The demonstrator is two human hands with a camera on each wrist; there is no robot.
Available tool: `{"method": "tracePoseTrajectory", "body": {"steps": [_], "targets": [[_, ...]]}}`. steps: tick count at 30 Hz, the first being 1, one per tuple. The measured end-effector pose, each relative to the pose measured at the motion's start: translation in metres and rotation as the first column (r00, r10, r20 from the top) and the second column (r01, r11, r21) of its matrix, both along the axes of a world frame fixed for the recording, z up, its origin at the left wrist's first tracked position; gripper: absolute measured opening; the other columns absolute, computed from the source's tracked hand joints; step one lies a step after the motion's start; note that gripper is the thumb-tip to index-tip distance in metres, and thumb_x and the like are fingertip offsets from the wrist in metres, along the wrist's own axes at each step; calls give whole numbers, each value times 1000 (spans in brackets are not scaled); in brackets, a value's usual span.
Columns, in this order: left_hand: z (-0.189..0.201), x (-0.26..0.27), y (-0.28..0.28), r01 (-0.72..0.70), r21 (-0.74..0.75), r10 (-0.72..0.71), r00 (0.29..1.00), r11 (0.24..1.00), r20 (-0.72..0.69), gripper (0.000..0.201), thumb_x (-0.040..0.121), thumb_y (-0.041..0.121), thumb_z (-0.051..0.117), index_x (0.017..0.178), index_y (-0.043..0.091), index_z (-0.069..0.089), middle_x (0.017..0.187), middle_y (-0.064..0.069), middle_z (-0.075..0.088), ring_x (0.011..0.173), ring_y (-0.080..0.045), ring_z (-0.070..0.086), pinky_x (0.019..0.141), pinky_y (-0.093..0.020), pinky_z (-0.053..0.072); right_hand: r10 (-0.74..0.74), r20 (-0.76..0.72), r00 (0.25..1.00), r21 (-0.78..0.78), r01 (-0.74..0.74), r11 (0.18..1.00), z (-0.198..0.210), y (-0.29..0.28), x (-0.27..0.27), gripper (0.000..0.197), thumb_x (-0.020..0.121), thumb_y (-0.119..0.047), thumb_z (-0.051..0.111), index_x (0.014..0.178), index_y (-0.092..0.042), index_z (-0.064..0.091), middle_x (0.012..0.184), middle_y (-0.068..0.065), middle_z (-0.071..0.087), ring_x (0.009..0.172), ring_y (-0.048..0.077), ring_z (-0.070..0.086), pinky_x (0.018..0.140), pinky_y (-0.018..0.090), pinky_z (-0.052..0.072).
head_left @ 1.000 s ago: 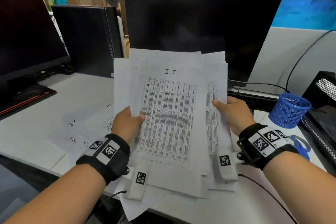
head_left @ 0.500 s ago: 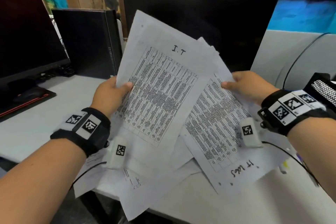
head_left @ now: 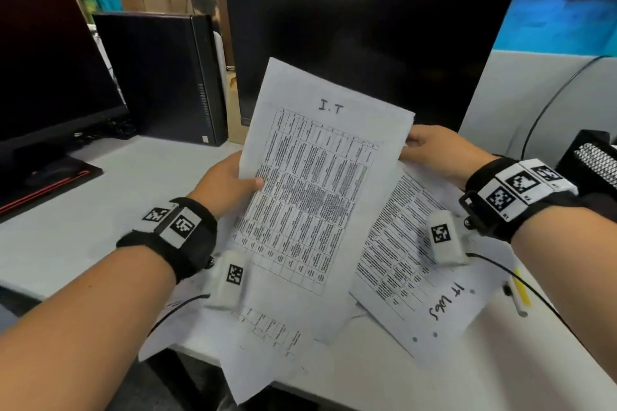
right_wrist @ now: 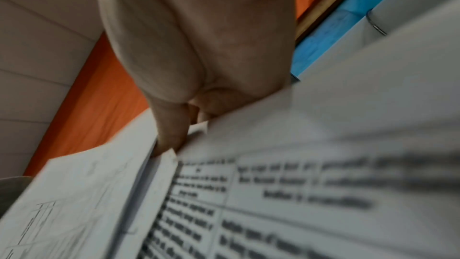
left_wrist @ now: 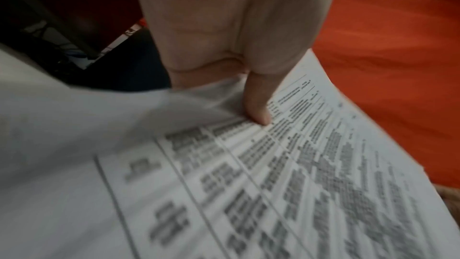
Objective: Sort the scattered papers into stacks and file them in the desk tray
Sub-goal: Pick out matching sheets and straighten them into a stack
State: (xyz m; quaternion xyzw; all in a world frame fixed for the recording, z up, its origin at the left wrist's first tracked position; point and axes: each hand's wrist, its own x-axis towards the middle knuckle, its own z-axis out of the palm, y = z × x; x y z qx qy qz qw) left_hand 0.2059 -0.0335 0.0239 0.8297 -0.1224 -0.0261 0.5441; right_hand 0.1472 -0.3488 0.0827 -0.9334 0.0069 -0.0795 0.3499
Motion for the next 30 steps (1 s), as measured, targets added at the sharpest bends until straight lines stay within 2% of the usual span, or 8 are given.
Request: {"method": "tracePoseTrajectory", "body": {"steps": [5,8,14,18,20,24,27,30], "targets": [[-5,1,6,-153,-98,151,988,983,-31,25,93,9,56,113,23,62,103,5,68,101,-19,64,90,-36,49,-48,-244,969,-104,23,994,-18,-19,-7,19,81,-33,74,96,-33,62,96,-15,65,94,9,62,79,25,44],[-7,2,11,-184,-71,183,983,980,-30,26,93,11,57,116,22,62,106,3,68,103,-20,63,96,-41,47,-126,-265,956,-194,75,978,-29,-29,-10,29,78,-31,76,106,-34,67,103,-11,69,97,14,64,91,32,46],[-21,1,18,-240,-23,238,969,971,-62,30,93,12,57,121,19,61,118,-2,65,109,-22,59,99,-40,44,-192,-289,938,209,257,943,-46,-55,-8,12,80,-21,74,92,-21,76,93,3,76,94,28,70,98,47,48],[-36,4,26,-277,-23,273,956,961,-105,28,95,12,55,123,16,58,111,0,62,93,-16,57,82,-25,43,-213,-445,870,535,449,716,-65,-64,-10,32,90,-1,57,121,2,60,118,22,64,112,39,60,102,52,42],[-41,2,27,-283,-61,271,951,957,-152,27,95,11,54,121,20,56,102,4,61,87,-13,56,76,-22,42,-205,-480,853,557,477,680,-79,-53,-9,35,93,3,50,129,7,52,123,24,59,119,41,54,103,54,39],[-50,4,27,-263,-143,228,947,954,-225,36,91,10,59,125,21,56,122,-1,62,113,-23,56,103,-41,39,-196,-508,839,465,458,757,-100,-27,-1,31,92,0,55,123,3,56,112,19,66,108,36,61,102,52,44],[-52,6,28,-260,-219,197,942,941,-271,42,92,8,59,132,19,52,122,1,61,112,-19,54,98,-33,37,-190,-437,879,498,412,763,-107,-16,4,37,89,3,55,126,5,53,96,12,63,92,29,60,96,47,49],[-53,5,27,-263,-296,169,936,918,-308,41,94,5,55,133,18,50,119,2,60,103,-14,57,91,-29,39,-144,-428,892,575,391,719,-108,5,1,32,89,4,54,121,2,55,97,14,61,91,30,59,92,47,49]]}}
